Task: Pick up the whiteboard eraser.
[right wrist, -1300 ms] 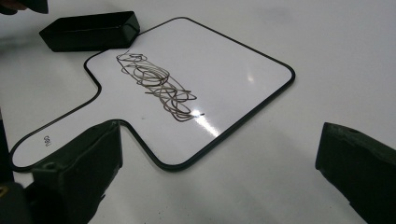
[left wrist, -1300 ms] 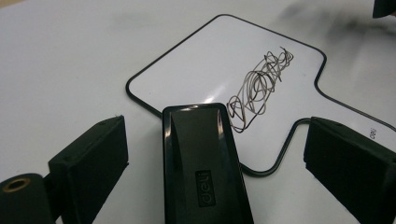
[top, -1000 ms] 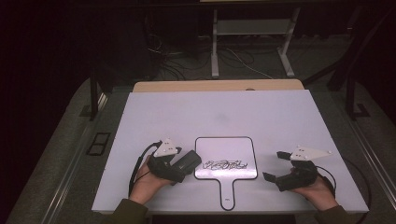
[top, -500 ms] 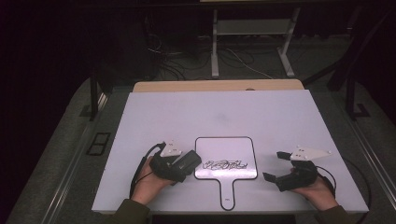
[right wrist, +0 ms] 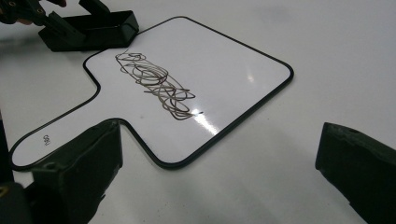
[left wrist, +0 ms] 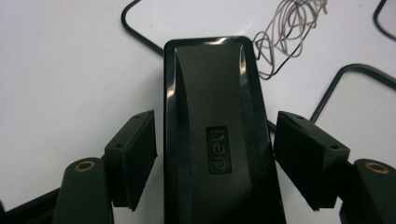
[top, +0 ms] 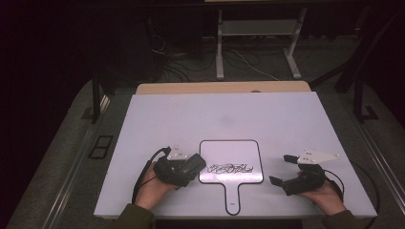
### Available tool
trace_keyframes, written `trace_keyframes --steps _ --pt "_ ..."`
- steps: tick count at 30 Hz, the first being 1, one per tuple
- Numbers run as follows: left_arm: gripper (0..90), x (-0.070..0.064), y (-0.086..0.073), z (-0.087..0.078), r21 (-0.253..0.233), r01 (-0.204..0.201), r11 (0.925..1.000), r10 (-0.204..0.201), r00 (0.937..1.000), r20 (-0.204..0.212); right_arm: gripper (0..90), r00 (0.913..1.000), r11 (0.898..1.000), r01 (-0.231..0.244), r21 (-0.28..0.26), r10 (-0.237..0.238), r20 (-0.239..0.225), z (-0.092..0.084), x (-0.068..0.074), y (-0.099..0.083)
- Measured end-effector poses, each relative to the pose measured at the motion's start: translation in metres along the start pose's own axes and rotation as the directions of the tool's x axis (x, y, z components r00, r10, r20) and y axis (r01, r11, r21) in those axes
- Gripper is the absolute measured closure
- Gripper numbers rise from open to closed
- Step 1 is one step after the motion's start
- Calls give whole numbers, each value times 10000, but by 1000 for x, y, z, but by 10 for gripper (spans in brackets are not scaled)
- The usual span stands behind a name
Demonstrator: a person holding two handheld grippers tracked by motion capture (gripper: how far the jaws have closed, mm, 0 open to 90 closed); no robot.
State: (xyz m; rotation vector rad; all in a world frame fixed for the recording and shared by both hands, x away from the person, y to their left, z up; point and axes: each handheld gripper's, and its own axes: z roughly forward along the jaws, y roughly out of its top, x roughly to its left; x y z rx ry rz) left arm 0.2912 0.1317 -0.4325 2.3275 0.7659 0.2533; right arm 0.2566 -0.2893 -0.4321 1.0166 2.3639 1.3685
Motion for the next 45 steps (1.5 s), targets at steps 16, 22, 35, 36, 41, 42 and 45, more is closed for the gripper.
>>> trace_keyframes --steps 16,22,35,36,41,42,45 --pt "377 0 0 2 374 35 9993 -36 10000 31 0 10000 10000 -45 -16 45 22 -1 0 0" --pt "386 0 0 1 410 76 9991 -79 9999 81 0 10000 10000 -58 -25 58 13 -1 0 0" --pt "391 5 0 -6 280 206 9994 -214 9994 286 0 9999 10000 -98 16 98 -28 1 0 0" --pt "391 5 0 -7 194 156 9997 -162 9995 288 0 10000 10000 -93 -2 93 -21 1 0 0" --pt "391 7 3 -13 -94 257 9996 -253 9986 466 0 10000 10000 -87 -35 87 -22 0 0 -1" --pt "391 7 4 -13 -108 203 9997 -198 9987 478 0 10000 10000 -81 -46 81 -25 -1 -1 -1" --pt "391 6 5 -14 -6 4 10000 -4 9986 523 0 10000 9999 -77 -74 77 -35 -1 0 -1"
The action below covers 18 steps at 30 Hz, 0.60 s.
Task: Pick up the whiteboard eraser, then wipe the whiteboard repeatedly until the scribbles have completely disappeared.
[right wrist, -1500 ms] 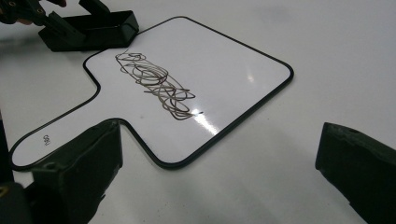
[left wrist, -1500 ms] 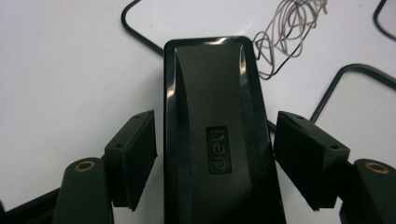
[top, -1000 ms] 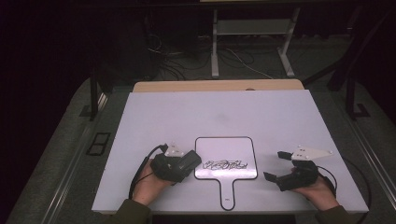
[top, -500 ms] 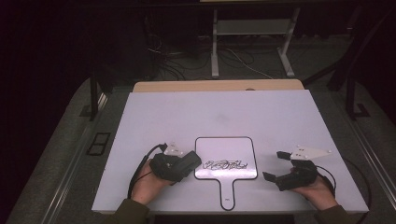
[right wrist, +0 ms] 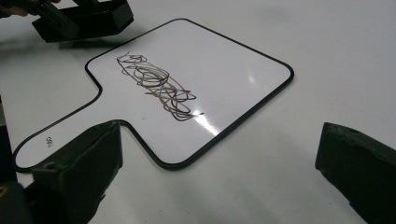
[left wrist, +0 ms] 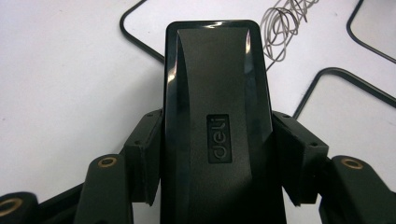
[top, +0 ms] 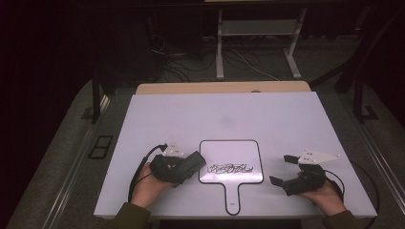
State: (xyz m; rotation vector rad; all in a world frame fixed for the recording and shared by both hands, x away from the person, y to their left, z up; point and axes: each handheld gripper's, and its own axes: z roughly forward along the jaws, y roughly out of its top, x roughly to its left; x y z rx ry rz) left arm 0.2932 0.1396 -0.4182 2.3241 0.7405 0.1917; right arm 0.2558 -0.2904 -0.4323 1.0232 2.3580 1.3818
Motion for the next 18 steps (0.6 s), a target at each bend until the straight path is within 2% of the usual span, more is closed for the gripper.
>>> trace_keyframes --steps 4,9,18 --pt "391 -1 3 -2 -32 -225 9997 225 9997 -44 0 10000 10000 1 19 -1 -6 0 0 0" --pt "392 -2 8 -4 -123 -314 9994 314 9995 50 0 10000 10000 -58 -8 58 9 -1 0 -1" --pt "392 4 22 -7 -417 -221 9989 235 9991 354 0 9999 9999 -125 -21 125 -19 0 -1 -1"
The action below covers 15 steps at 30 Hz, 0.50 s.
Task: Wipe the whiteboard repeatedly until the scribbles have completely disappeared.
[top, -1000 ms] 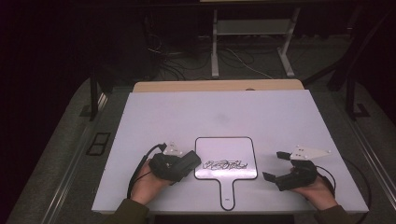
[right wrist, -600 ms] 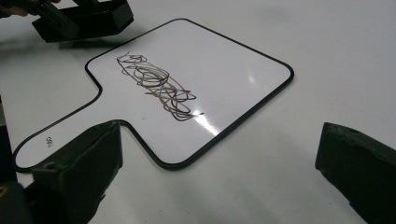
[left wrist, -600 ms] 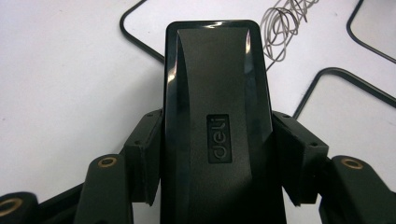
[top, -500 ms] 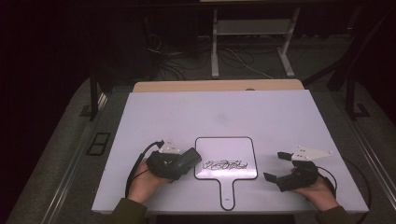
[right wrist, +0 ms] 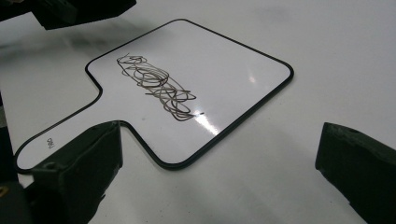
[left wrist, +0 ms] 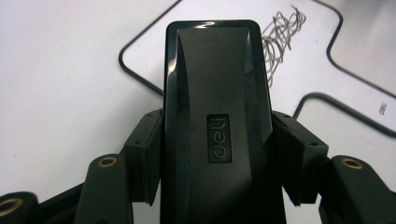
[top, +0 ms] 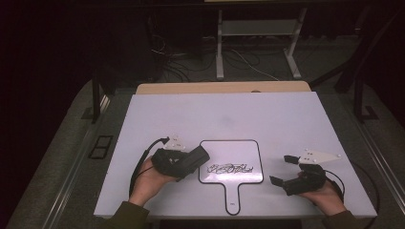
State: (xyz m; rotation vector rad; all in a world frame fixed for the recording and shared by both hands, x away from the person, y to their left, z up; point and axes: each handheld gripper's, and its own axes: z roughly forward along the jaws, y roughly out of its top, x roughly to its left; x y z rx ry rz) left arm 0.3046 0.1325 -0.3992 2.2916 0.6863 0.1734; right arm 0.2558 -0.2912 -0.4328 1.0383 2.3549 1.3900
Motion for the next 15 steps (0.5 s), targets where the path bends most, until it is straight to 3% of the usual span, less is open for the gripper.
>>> trace_keyframes --steps 5,10,15 --pt "392 3 8 1 -105 -16 9999 18 9998 221 0 10000 10000 -43 34 43 -8 1 -1 0" --pt "392 6 14 2 -217 214 9995 -208 9993 297 0 10000 10000 -59 23 59 35 0 -2 -1" --pt "392 8 20 5 -151 120 9998 -114 9992 378 0 10000 10000 -73 31 73 44 1 -2 -2"
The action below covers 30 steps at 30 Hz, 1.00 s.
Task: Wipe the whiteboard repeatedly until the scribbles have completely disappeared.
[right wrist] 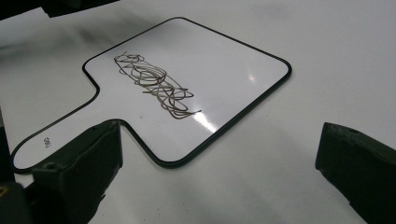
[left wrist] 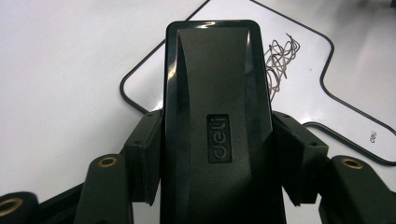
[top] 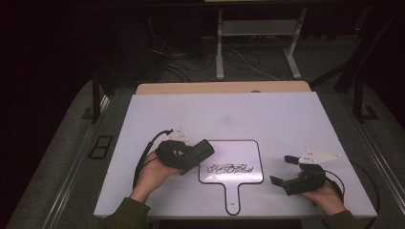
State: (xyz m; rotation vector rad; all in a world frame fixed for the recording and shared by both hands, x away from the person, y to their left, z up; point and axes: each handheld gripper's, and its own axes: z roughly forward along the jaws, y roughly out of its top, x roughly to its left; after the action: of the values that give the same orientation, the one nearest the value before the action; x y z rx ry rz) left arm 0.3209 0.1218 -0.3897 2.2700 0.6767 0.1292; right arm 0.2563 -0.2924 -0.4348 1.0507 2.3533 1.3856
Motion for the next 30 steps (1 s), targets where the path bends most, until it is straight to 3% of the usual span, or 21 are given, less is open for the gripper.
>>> trace_keyframes --steps 12,20,30 --pt "392 -5 29 15 -80 -522 9986 523 9985 171 0 10000 10000 32 -72 -32 32 -2 1 -1" --pt "392 -16 47 32 56 -1035 9946 1030 9931 554 0 10000 10000 -3 -41 4 100 -2 1 -1" --pt "392 -27 63 61 349 -1426 9892 1388 9858 944 0 9999 10000 -47 4 47 103 -2 1 -2"
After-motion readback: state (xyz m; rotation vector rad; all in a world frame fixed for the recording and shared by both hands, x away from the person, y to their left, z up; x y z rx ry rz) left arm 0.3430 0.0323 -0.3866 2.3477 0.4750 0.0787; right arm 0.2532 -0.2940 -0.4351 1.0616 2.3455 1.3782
